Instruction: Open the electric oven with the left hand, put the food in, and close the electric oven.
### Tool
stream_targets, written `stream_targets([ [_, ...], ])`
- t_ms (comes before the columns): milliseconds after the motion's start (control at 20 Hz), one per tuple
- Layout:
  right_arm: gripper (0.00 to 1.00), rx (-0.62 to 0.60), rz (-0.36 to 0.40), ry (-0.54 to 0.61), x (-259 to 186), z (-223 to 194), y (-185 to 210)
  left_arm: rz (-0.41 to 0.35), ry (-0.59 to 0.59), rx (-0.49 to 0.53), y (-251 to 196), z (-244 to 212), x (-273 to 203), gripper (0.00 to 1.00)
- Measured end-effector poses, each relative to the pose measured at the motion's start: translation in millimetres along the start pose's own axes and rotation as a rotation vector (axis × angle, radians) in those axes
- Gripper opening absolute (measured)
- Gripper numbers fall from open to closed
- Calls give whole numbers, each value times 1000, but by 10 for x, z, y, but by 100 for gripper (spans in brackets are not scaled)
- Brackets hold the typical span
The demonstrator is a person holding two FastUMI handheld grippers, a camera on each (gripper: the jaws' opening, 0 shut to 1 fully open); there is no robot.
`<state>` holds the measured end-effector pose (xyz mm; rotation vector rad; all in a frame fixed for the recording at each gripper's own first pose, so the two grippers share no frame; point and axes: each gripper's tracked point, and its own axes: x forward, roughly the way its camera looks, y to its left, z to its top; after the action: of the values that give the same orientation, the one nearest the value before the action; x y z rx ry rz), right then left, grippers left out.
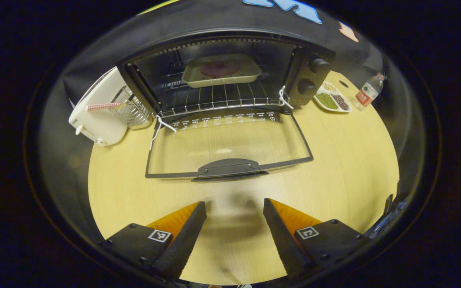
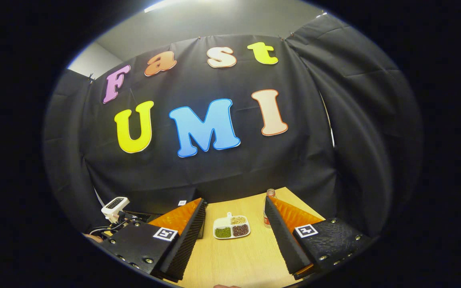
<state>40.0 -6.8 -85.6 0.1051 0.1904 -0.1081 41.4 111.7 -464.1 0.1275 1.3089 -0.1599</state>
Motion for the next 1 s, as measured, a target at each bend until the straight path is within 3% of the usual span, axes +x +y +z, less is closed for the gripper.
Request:
stream_targets([
  [450,91,-29,-47,3,71,23,-25,3,40,-7,49,106,352,98],
  [1000,91,-46,-17,23,185,-32,263,-24,67,-67,81,130,480,98],
])
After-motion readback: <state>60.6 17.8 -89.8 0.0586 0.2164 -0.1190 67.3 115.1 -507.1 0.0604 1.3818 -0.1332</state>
